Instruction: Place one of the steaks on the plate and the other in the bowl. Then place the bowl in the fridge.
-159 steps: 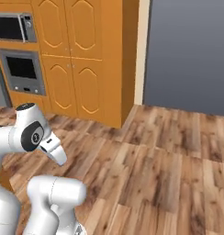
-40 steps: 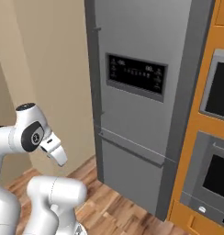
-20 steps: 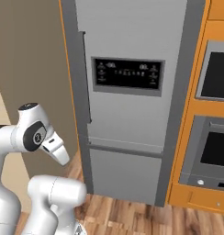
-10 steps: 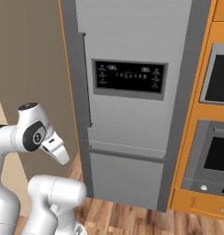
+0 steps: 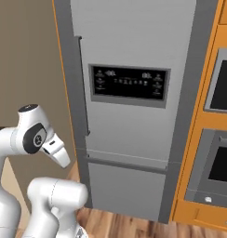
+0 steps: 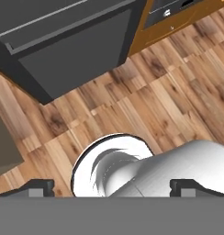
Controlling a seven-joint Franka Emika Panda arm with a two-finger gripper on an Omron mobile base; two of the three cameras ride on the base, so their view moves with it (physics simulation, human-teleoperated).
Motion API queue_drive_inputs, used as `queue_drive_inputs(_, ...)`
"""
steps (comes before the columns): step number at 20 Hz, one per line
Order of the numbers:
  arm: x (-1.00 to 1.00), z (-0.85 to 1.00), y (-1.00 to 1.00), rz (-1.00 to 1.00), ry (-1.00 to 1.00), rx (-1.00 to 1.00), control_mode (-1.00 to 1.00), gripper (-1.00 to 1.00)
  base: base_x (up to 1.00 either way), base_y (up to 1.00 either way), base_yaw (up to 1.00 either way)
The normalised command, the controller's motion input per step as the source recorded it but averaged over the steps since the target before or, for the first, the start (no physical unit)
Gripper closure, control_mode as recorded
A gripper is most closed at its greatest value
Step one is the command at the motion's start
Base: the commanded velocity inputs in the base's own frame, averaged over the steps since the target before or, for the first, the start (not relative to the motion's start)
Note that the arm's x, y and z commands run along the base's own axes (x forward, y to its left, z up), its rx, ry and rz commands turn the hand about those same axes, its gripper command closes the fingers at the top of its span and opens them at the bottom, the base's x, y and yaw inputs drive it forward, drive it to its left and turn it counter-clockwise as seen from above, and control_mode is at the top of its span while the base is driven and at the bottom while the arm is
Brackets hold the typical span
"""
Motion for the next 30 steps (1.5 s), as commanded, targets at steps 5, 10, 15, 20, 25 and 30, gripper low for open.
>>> queue_drive_inputs(5, 0.0, 0.0, 0.0, 0.0, 0.0, 0.0, 1.0, -1.0, 0.44, 0.19, -0.02)
queue_drive_inputs(10, -0.11, 0.02, 0.01, 0.0, -0.06, 0.0, -1.0, -1.0, 0.0, 0.0, 0.0)
queue_drive_inputs(15, -0.03, 0.55, 0.04, 0.13, -0.42, -0.05, -1.0, -1.0, 0.0, 0.0, 0.0)
queue_drive_inputs(20, 0.26, 0.73, 0.0, 0.3, -0.44, -0.03, -1.0, -1.0, 0.0, 0.0, 0.0)
queue_drive_inputs(25, 0.57, 0.62, 0.1, 0.36, -0.11, -0.03, -1.0, -1.0, 0.0, 0.0, 0.0)
queue_drive_inputs(30, -0.12, 0.26, 0.05, 0.23, -0.1, -0.05, -1.0, -1.0, 0.0, 0.0, 0.0)
